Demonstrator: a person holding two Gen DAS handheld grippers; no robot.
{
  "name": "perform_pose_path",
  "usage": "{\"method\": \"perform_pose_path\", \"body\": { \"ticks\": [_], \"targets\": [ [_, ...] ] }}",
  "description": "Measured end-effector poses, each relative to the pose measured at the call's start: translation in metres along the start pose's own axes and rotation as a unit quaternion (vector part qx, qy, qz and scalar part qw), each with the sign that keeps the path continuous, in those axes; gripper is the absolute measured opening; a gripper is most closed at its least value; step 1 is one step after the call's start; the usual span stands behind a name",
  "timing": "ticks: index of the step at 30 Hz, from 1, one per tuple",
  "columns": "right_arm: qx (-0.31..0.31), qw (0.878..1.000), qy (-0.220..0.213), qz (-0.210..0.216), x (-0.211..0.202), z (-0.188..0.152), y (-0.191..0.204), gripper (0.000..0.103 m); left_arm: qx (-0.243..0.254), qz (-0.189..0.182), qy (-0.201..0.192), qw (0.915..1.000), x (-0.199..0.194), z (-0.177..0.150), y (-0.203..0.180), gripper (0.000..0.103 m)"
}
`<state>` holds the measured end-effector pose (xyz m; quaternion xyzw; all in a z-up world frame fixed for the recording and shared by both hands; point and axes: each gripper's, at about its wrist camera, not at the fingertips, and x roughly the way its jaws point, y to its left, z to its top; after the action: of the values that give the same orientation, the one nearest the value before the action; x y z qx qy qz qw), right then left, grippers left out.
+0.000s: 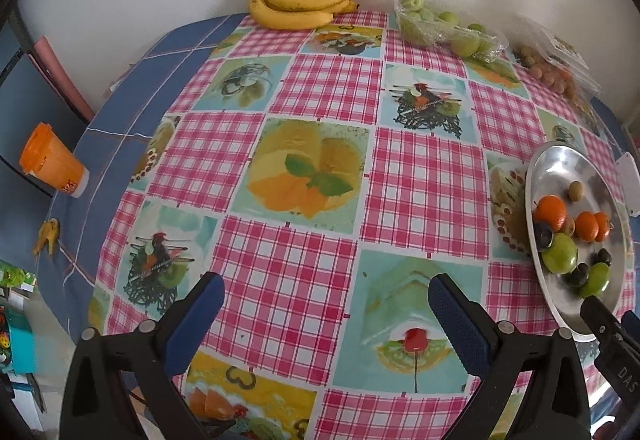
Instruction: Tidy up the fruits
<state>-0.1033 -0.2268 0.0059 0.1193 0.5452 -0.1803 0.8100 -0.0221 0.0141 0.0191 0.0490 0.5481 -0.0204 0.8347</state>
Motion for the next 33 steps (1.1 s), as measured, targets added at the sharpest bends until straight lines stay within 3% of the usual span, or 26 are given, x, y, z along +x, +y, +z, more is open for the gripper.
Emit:
{"method": "perform_pose_path", "body": {
  "ticks": [33],
  "targets": [
    [-0.005, 1.0, -0.003, -0.003, -0.0003, 0.001, 0.0042, 0.098, 0.011, 0.007, 0.002, 0.9999, -0.0011, -0.0016, -0.0026, 0.103]
  ]
}}
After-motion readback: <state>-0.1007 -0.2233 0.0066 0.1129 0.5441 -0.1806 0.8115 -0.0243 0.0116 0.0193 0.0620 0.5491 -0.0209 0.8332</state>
